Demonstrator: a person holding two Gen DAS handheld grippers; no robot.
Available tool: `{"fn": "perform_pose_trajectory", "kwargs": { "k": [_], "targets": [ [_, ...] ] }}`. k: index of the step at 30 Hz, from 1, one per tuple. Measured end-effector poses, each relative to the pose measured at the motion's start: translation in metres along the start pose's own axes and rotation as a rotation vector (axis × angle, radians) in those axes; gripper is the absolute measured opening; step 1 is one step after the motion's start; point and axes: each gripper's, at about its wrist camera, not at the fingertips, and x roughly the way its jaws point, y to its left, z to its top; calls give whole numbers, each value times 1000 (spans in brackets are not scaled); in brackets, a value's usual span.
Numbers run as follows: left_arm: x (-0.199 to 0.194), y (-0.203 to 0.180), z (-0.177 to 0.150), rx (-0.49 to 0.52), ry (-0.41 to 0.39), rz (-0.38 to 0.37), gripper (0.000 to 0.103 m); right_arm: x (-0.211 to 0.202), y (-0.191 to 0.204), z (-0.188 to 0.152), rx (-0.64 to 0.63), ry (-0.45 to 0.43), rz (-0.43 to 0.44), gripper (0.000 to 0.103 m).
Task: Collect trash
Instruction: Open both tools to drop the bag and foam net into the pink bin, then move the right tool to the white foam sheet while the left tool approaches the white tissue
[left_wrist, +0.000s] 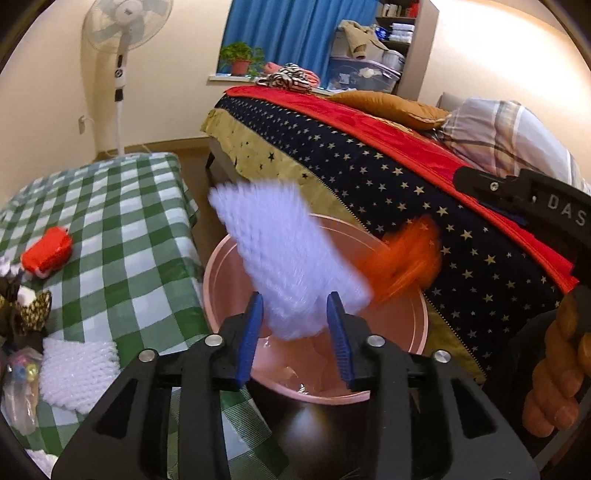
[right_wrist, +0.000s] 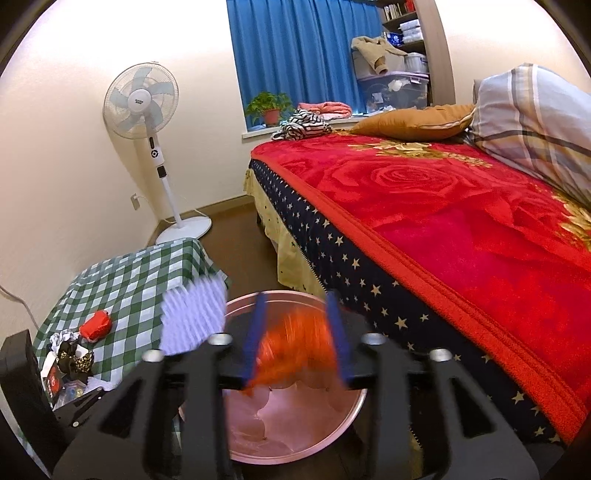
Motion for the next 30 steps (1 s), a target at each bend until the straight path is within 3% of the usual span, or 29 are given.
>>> {"fn": "perform_pose_trajectory", "kwargs": {
  "k": [17,26,30],
  "targets": [
    [-55,20,-13,-57,-40,106,36,-16,18,-6,-65,-39,74,45],
    [-102,43,-37,-124,-90,220,36,-27,43,-23,-129,-27,161,45],
    [-120,59,-58,-185,-103,303,36,-33,57,-34,-157,-10,210,45]
  ]
}}
